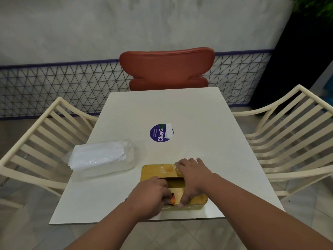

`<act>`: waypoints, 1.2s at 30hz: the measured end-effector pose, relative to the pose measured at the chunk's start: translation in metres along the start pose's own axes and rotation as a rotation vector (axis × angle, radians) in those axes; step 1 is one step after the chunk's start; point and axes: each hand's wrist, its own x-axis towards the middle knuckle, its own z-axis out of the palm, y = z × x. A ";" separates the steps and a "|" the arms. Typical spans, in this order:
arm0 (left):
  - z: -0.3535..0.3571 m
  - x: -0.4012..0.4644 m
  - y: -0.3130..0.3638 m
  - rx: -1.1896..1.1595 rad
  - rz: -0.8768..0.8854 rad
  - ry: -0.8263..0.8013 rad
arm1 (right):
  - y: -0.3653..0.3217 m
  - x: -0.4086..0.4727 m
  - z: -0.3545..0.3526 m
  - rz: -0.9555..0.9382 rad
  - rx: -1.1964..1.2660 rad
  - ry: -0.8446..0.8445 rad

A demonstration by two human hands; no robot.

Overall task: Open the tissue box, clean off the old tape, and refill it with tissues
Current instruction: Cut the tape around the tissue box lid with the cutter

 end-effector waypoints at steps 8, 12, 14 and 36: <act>-0.001 0.016 0.006 0.008 -0.076 0.037 | 0.001 -0.001 0.000 -0.003 0.013 0.004; 0.002 -0.005 0.004 -0.016 -0.002 -0.008 | 0.000 -0.001 0.001 0.000 0.012 0.007; 0.001 0.000 -0.001 -0.022 -0.053 0.011 | 0.000 0.000 0.001 0.004 0.012 0.001; -0.016 0.051 -0.046 0.020 -0.095 0.014 | 0.000 -0.001 -0.002 0.021 0.016 -0.033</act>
